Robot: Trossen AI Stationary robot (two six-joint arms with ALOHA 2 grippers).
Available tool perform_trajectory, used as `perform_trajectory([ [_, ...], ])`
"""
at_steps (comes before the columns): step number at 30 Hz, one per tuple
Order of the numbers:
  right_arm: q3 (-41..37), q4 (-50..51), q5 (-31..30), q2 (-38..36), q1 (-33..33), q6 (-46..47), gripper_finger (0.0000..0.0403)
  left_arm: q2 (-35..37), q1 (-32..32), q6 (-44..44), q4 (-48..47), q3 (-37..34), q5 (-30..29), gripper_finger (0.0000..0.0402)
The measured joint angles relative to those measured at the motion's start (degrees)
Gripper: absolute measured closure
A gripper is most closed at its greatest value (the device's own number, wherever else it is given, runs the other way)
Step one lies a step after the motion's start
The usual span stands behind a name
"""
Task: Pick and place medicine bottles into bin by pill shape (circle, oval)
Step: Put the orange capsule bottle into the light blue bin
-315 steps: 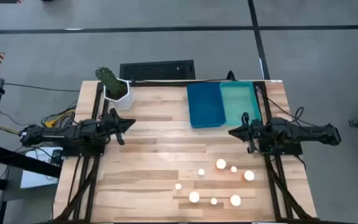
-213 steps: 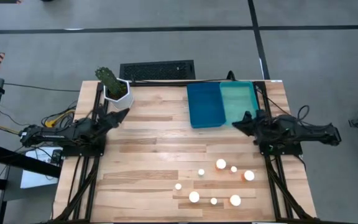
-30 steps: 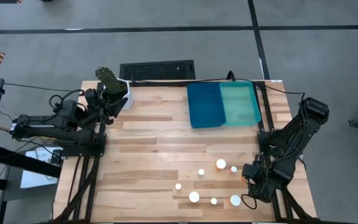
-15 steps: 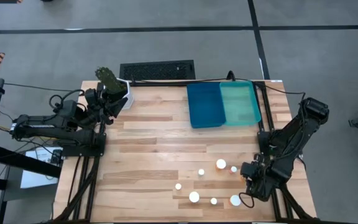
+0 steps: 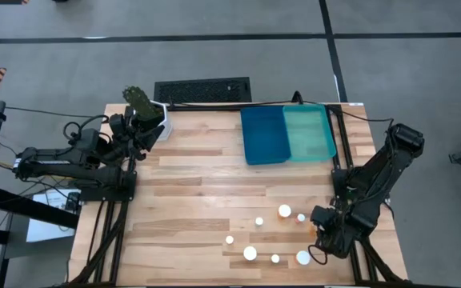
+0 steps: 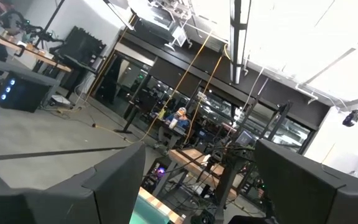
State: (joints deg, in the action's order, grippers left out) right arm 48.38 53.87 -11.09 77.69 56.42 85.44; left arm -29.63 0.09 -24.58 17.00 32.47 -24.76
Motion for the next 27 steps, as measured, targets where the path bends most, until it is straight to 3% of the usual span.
perform_trajectory([
  [6, 2.93, 3.91, -0.84, -3.9, -0.05, 1.58, 0.0202, 0.0, 0.01, 0.13, 0.01, 0.0, -0.01, 0.0105],
  [12, 8.77, 14.43, -1.37, -8.34, -1.91, 1.56, 0.0187, 0.0, 0.01, 0.13, 0.01, 0.0, -0.01, 0.0105],
  [17, 14.24, 24.6, -6.92, -12.4, -5.17, 1.29, 0.0192, 0.0, -0.01, 0.29, 0.01, 0.0, -0.01, 0.0105],
  [21, 18.06, 31.8, -11.2, -15.26, -11.47, -1.75, 0.0195, 0.0, 0.01, 0.61, 0.01, 0.0, -0.01, 0.0105],
  [27, 20.98, 34.38, -11.96, -16.73, -28.09, -13.07, 0.0191, 0.04, 0.01, 0.26, 0.36, 0.0, -0.03, 0.0105],
])
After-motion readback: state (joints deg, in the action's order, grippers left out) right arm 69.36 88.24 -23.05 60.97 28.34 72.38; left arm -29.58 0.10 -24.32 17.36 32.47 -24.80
